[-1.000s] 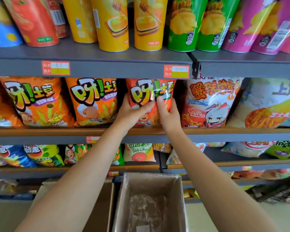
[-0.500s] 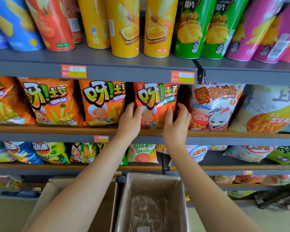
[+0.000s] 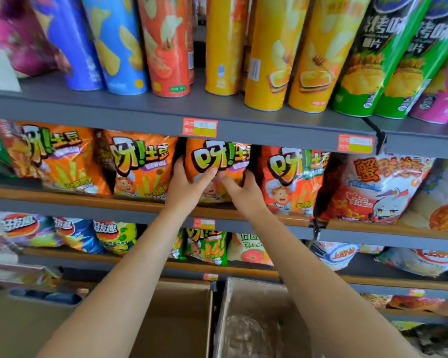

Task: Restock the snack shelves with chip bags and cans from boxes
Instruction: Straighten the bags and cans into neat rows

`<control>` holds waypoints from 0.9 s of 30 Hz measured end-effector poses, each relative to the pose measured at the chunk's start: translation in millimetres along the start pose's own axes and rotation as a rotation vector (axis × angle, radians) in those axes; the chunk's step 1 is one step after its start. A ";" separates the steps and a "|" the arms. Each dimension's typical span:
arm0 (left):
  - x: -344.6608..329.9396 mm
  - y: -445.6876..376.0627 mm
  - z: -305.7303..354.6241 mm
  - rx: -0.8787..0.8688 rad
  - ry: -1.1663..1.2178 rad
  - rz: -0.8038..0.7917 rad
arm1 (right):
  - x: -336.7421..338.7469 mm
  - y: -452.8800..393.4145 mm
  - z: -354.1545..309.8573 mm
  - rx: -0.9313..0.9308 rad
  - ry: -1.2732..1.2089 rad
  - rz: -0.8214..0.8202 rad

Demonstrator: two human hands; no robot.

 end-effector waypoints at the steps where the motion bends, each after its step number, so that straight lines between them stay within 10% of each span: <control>1: 0.5 -4.0 -3.3 0.007 0.005 -0.022 | -1.9 -0.7 0.1 0.010 0.011 -0.005; 16: -12.9 -26.6 -19.3 0.127 0.259 -0.080 | 0.0 -15.1 -7.1 0.049 -0.179 0.059; 27: -9.7 -16.9 -15.9 0.063 0.014 -0.073 | 7.2 1.1 2.2 0.017 -0.022 0.277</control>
Point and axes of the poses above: each hand's wrist, its own y-axis away from the middle knuckle, its own x-axis out of the back of the hand, z = x × y, the point moved 9 cm from there along -y, towards the middle knuckle
